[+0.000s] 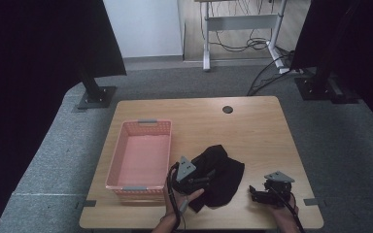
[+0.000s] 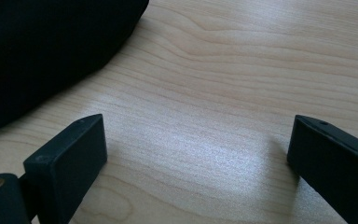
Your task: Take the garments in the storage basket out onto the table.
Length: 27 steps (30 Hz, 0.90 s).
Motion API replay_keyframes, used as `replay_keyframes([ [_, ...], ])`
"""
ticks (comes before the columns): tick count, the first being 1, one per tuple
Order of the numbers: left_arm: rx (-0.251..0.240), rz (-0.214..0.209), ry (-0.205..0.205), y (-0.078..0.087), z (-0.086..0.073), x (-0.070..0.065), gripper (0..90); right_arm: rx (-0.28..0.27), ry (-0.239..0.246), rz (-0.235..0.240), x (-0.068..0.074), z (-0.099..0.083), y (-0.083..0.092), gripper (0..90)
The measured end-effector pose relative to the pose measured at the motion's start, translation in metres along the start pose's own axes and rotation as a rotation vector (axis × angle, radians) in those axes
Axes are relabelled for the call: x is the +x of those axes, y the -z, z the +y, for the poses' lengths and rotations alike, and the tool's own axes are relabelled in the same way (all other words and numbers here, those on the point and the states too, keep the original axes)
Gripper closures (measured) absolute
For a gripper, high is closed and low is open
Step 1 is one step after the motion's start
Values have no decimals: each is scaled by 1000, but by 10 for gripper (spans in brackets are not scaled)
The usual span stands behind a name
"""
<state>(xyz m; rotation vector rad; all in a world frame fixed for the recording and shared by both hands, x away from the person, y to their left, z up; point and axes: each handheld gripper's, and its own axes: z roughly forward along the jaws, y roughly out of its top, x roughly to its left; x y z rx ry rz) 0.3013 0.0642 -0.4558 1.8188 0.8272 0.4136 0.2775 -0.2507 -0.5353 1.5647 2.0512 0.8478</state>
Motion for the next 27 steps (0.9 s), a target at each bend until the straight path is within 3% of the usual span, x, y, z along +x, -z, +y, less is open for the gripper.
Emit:
replay_keyframes([
  [16, -10, 12, -6, 31, 9, 17, 289, 0, 0, -1, 0, 0, 0, 41],
  [27, -21, 9, 19, 54, 5, 33, 289, 0, 0, -1, 0, 0, 0, 41],
])
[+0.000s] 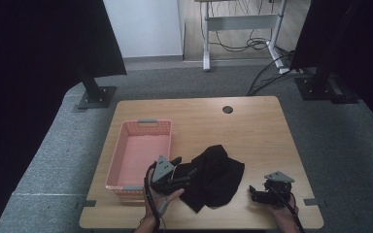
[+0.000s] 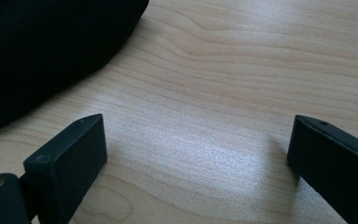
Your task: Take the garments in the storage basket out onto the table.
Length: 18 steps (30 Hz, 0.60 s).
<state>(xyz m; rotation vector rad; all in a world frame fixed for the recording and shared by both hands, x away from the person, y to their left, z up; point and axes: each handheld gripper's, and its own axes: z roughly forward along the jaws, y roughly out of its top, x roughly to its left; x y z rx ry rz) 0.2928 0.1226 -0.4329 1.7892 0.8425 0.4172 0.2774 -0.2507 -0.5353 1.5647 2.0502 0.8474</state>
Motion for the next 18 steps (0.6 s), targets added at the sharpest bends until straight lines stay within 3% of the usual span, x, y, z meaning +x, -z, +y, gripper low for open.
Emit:
replay_keyframes([
  [9, 9, 21, -5, 15, -8, 12, 284, 0, 0, 0, 0, 0, 0, 41],
  [18, 23, 57, -30, 40, -13, 28, 279, 0, 0, 0, 0, 0, 0, 41],
])
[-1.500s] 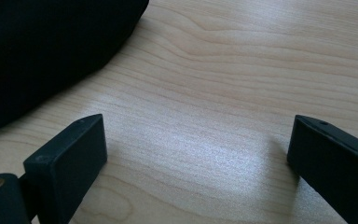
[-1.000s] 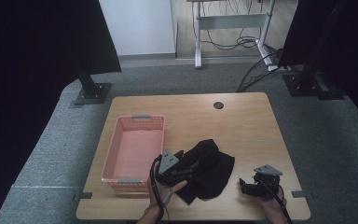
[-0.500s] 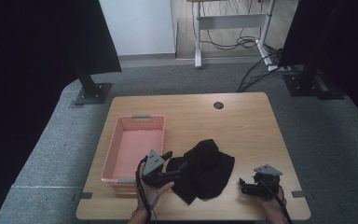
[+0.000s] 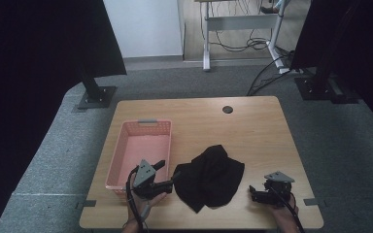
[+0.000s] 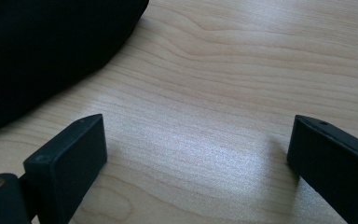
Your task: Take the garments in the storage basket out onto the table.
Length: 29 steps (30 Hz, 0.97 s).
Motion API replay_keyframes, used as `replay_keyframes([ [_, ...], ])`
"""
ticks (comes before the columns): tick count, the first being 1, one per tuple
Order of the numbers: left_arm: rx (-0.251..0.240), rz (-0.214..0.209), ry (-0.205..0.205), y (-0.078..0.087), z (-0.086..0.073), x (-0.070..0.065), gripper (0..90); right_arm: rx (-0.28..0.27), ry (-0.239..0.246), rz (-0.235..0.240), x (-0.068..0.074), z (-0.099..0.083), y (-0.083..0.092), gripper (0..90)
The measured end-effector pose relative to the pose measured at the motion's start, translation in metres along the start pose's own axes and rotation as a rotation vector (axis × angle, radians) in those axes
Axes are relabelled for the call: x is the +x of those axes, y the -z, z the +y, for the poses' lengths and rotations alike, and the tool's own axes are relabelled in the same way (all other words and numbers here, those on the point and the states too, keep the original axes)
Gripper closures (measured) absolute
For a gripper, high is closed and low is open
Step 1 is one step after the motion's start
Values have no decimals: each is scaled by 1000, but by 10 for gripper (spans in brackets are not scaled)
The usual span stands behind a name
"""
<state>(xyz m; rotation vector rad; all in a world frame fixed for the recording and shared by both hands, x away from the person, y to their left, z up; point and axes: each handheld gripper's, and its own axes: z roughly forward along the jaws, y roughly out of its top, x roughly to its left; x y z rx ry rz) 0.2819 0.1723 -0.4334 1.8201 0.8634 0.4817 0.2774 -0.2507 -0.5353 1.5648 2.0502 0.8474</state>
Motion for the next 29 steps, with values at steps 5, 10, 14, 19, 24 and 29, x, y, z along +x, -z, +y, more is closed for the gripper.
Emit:
replay_keyframes([
  [5, 5, 17, 6, 13, -7, 10, 278, 0, 0, 0, 0, 0, 0, 41],
  [10, 16, 28, 18, 26, -15, 20, 276, -1, 1, 0, 0, 0, 0, 41],
  [14, 25, 49, 33, 37, -21, 30, 274, 0, 1, 1, 0, 0, 0, 39],
  [19, 25, 67, 60, 45, -29, 38, 275, 1, 2, 2, 0, 0, 0, 36],
  [24, 28, 68, 74, 46, -32, 42, 271, 1, 2, 2, 0, 0, 0, 35],
  [29, 25, 67, 84, 47, -32, 43, 270, 2, 2, 3, 0, 0, 0, 32],
])
